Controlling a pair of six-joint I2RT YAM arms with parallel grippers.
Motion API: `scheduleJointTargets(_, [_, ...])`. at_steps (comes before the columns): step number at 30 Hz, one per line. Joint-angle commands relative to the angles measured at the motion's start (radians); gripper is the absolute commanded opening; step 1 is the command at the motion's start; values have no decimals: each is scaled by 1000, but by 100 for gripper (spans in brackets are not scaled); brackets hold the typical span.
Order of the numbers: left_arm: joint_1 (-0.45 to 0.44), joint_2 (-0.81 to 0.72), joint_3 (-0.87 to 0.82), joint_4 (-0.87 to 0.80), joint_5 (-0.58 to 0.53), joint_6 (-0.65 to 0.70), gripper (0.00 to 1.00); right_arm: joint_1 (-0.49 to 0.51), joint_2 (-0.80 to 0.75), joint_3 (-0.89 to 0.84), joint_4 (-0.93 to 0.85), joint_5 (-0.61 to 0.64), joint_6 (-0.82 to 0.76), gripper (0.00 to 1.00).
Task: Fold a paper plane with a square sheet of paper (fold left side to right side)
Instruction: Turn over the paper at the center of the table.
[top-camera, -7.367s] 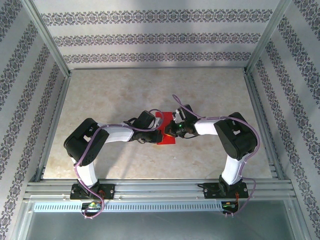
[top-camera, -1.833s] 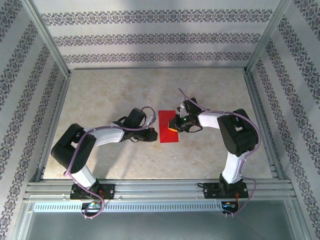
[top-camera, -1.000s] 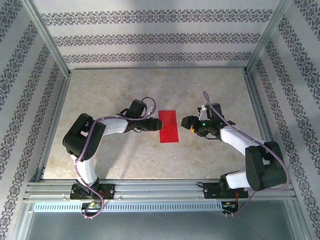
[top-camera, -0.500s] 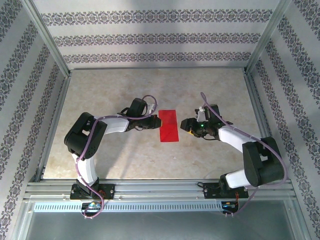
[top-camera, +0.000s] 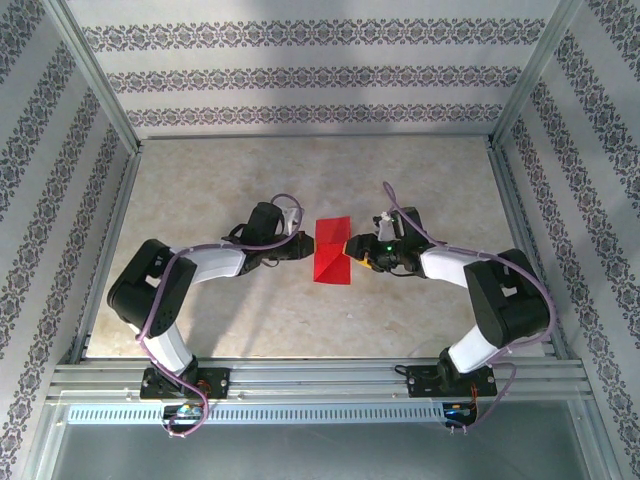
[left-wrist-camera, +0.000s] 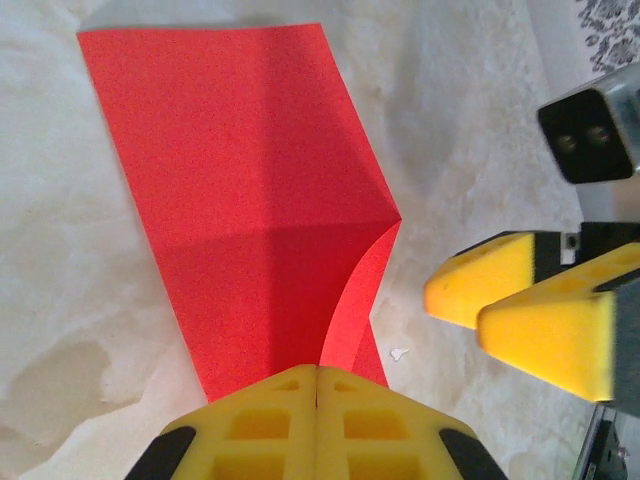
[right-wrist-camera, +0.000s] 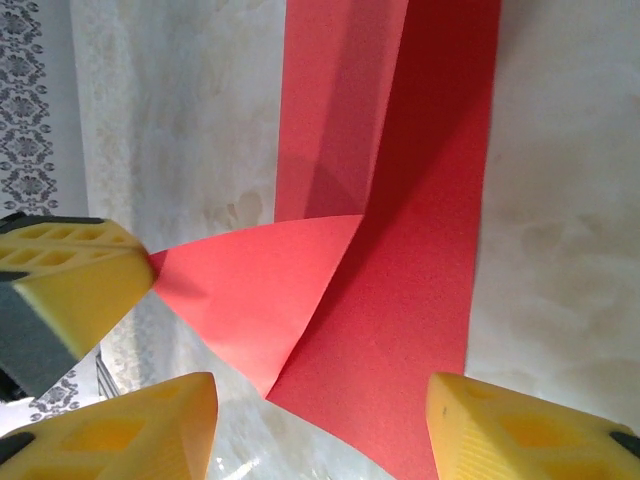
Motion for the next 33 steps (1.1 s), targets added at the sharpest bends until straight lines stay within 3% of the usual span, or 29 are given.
scheduleJointTargets(1, [7, -30, -27, 73, -45, -33, 0, 27, 36, 31, 117, -9, 34, 57])
scheduleJointTargets(13, [6, -11, -22, 56, -54, -35, 0, 53, 180, 108, 252, -3, 70, 51])
scheduleJointTargets(28, [7, 65, -2, 55, -50, -36, 0, 70, 237, 122, 239, 20, 79, 32])
scheduleJointTargets(33, [9, 59, -1, 43, -56, -30, 11, 71, 230, 123, 224, 25, 71, 20])
